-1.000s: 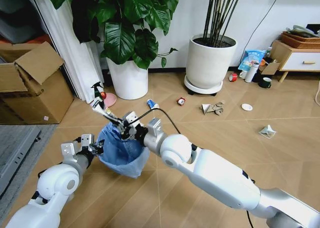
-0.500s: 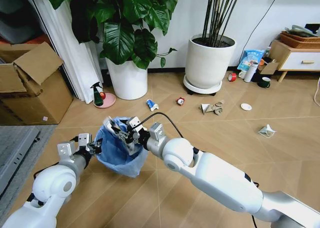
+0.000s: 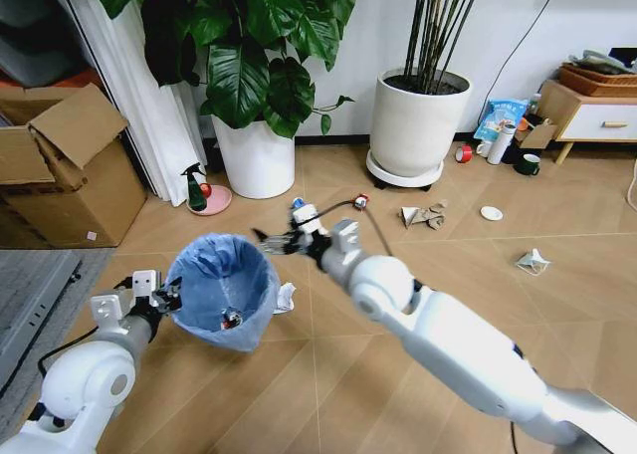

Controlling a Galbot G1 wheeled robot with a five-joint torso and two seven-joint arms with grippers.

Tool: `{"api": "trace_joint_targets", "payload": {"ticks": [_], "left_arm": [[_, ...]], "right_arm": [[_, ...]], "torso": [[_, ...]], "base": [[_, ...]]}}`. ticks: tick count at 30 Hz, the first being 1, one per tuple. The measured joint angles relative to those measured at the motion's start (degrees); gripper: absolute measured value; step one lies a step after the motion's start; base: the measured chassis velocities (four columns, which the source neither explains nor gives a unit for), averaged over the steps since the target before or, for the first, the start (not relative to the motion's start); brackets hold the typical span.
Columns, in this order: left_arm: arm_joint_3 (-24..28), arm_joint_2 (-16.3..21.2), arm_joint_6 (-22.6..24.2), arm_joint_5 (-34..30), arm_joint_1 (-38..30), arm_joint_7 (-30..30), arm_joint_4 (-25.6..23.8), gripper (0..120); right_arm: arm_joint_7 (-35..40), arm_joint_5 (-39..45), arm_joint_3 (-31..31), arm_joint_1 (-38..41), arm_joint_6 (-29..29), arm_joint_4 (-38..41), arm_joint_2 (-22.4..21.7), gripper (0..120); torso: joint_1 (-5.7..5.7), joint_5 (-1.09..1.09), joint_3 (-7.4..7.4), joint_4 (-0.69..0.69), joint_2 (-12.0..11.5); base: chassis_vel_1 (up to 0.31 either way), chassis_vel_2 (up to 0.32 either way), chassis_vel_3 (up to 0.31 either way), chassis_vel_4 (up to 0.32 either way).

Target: Pick up the trash bin and place the garbage on the floor into it.

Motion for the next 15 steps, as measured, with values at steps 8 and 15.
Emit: {"api": "trace_joint_targets", "payload": {"ticks": [8,15], "left_arm": [[-0.52,-1.97,-0.67,2.41,1.3,0.17,-1.82,0],[-0.41,-2.26,-0.82,2.74,1.57,0.18,-2.47,0]], "right_arm": [[-2.54,-4.45,10.08,-11.14,0.03,1.44,-5.0,100],[-4.94,-7.86,15.18,-18.07,0.81,1.67,-5.88,100]], "torso": [[0.0,0.01,0.0,-0.01,0.0],[0.0,0.02,0.0,0.0,0.0]], "base": [[0.0,0.0,0.0,0.0],[0.0,0.0,0.0,0.0]]}}
